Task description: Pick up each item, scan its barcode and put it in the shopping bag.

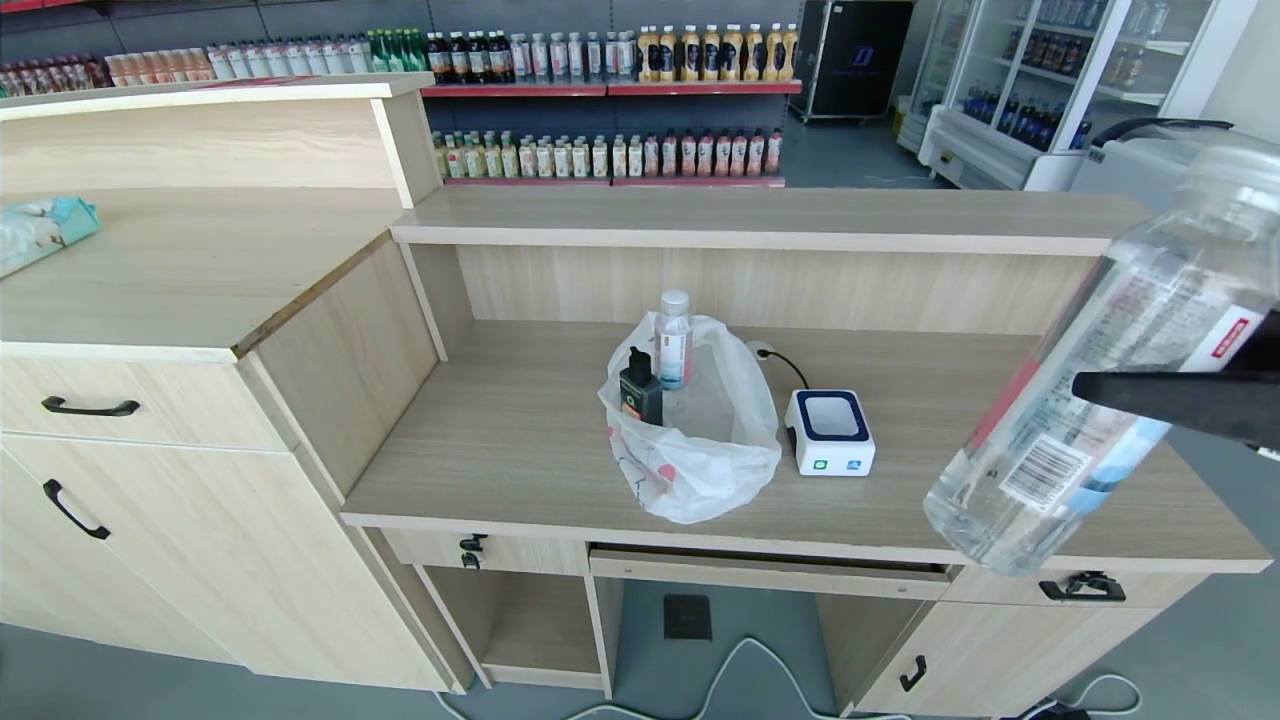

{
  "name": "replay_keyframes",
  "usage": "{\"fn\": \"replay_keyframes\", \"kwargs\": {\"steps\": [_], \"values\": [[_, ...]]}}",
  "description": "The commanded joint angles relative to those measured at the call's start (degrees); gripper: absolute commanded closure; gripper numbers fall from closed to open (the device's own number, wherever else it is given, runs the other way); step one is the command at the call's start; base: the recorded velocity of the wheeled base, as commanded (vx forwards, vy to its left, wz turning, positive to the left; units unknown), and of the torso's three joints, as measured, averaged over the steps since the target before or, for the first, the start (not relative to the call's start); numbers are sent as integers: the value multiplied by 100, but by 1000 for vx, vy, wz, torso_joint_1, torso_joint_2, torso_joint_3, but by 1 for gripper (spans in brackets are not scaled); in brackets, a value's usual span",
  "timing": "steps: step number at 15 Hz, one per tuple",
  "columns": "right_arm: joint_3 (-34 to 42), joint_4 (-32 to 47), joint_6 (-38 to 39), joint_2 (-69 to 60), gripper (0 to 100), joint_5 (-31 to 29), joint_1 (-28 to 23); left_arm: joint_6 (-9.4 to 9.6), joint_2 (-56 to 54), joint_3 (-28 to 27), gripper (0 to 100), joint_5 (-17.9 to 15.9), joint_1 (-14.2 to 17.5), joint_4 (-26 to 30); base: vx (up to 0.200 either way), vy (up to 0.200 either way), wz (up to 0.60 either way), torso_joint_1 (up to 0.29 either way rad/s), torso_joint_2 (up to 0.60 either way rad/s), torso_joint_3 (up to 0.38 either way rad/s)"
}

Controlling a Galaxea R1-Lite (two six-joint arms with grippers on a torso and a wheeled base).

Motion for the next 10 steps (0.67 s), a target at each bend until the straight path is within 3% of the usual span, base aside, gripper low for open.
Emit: {"fn": "replay_keyframes", "kwargs": {"steps": [1, 6, 10], "values": [[13, 3, 3, -449, 100, -33, 511, -1, -2, 0, 0, 4, 5, 0, 0, 0, 0, 0, 0, 0], [5, 399, 29, -915, 100, -85, 774, -1, -2, 0, 0, 4, 5, 0, 0, 0, 0, 0, 0, 0], [-285, 513, 609, -1222, 100, -437, 1117, -1, -2, 0, 0, 4, 5, 0, 0, 0, 0, 0, 0, 0]]}}
